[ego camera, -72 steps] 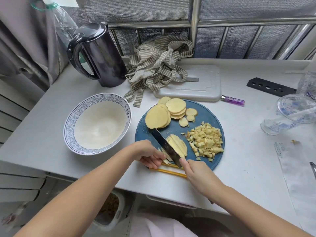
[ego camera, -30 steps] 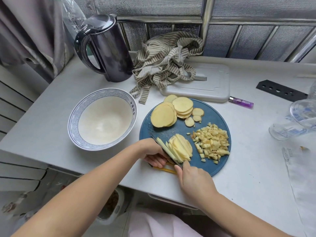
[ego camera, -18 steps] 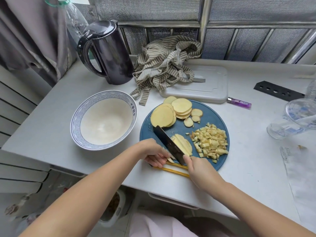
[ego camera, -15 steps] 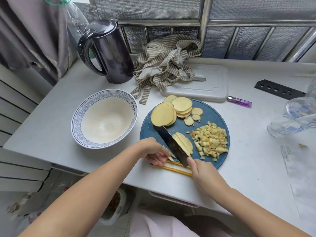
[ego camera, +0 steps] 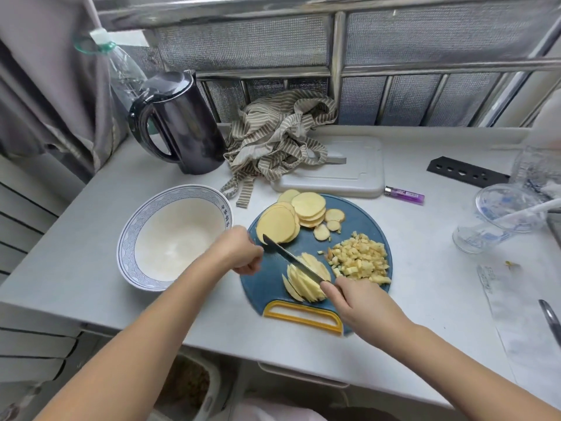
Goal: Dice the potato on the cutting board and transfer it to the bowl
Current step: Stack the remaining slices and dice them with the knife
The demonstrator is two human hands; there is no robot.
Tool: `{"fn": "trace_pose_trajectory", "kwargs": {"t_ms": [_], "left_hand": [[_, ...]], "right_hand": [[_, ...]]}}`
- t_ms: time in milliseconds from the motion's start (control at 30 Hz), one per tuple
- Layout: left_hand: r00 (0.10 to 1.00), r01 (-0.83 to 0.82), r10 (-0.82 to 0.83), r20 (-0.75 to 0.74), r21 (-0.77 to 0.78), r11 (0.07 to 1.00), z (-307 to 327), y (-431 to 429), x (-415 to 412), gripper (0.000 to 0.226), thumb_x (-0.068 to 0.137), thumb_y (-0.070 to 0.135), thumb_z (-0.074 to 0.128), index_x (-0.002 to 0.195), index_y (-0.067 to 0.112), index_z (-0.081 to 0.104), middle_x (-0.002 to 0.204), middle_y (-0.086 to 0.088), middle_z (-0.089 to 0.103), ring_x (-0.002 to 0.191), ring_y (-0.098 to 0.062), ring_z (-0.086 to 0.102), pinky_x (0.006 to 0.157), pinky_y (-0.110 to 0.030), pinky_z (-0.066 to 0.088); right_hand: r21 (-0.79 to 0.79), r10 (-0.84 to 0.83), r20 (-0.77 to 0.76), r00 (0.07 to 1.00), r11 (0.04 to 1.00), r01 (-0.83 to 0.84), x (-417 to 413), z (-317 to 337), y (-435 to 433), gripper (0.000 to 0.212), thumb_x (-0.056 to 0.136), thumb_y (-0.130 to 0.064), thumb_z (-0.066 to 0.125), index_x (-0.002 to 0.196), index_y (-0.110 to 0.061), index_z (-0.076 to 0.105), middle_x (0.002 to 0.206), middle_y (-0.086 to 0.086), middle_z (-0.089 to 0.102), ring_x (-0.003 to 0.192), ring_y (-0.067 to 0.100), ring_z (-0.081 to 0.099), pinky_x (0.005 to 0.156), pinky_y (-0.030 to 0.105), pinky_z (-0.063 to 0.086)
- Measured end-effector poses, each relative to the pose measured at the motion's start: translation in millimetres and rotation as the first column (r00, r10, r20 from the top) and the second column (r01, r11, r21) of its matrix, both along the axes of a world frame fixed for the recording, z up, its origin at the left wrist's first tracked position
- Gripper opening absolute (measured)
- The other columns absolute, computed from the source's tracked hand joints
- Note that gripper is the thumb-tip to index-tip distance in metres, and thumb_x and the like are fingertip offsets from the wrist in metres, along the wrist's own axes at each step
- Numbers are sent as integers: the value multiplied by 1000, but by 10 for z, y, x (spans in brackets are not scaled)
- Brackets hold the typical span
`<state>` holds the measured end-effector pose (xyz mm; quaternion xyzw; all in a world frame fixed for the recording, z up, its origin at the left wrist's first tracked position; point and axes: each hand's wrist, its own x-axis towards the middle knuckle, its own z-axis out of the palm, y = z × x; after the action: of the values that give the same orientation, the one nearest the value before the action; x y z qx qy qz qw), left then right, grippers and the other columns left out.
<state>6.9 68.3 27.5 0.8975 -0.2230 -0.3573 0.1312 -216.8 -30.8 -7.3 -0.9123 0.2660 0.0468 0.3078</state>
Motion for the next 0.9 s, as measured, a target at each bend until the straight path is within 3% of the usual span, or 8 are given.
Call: {"fn": "trace_pose_trajectory", "kwargs": {"t_ms": [67,100,233,333,500,600,800,900], "left_hand": [[900,112,-67,431,-81,990,189,-10,36,27,90,20,54,71,8,68,70,-4,72,73,-22,68,68,-30,55],[863,199,-110,494,-132,971,277,-30,-17,24,90,24,56,73,12,67,72,-1,71,75,-20,66,69,-29,52],[830,557,-548,100,-154,816,335,-159,-392,6,87,29,67,84,24,69,76,10,67,68,-1,59,66,-16,47],[726,683,-687,6,-112,721,78,-186,-477,12,89,30,66,91,20,73,83,8,69,69,0,56,64,-11,42],[688,719,-725,-32,-109,686,-112,-203,-439,15,92,24,62,99,19,75,94,4,72,73,-1,56,68,-10,42],[679,729,-732,-53,-64,681,-151,-260,-435,22,96,31,56,101,18,74,97,4,71,85,-8,60,78,-21,47],[752,654,-658,-48,-75,753,-180,-365,-367,31,100,35,46,99,18,72,94,9,68,85,-8,60,80,-26,47],[829,558,-557,54,-152,816,-88,-415,-254,26,100,23,46,101,16,70,102,5,69,95,-12,63,87,-29,49]], "right_hand": [[-126,40,-41,998,991,-45,-36,9,1,46,100,-54,23,86,-20,49,79,-2,61,75,20,60,64,35,44],[-177,73,-61,995,981,-83,-57,14,21,44,100,-55,21,88,-21,46,82,-1,61,79,22,61,64,35,42],[-286,190,-117,975,934,-216,-122,26,107,46,100,-56,16,99,-21,46,92,2,65,86,26,63,63,36,37],[-296,206,-130,970,926,-236,-141,-13,128,49,99,-58,14,101,-20,46,92,2,65,84,26,63,61,35,35],[-306,208,-152,966,920,-246,-187,-128,161,77,72,-71,-23,92,-22,33,76,-2,50,79,26,62,46,29,21],[-315,190,-132,973,923,-223,-238,-147,158,78,66,-65,-26,91,-23,34,75,-3,50,75,23,59,46,27,19],[-301,125,-73,989,943,-142,-486,-108,76,83,62,-70,-33,86,-27,34,64,-9,40,59,14,42,49,26,27],[-226,39,-61,997,973,-52,-664,-27,14,63,72,-71,-19,74,-30,28,62,-7,42,59,15,42,49,26,28]]}}
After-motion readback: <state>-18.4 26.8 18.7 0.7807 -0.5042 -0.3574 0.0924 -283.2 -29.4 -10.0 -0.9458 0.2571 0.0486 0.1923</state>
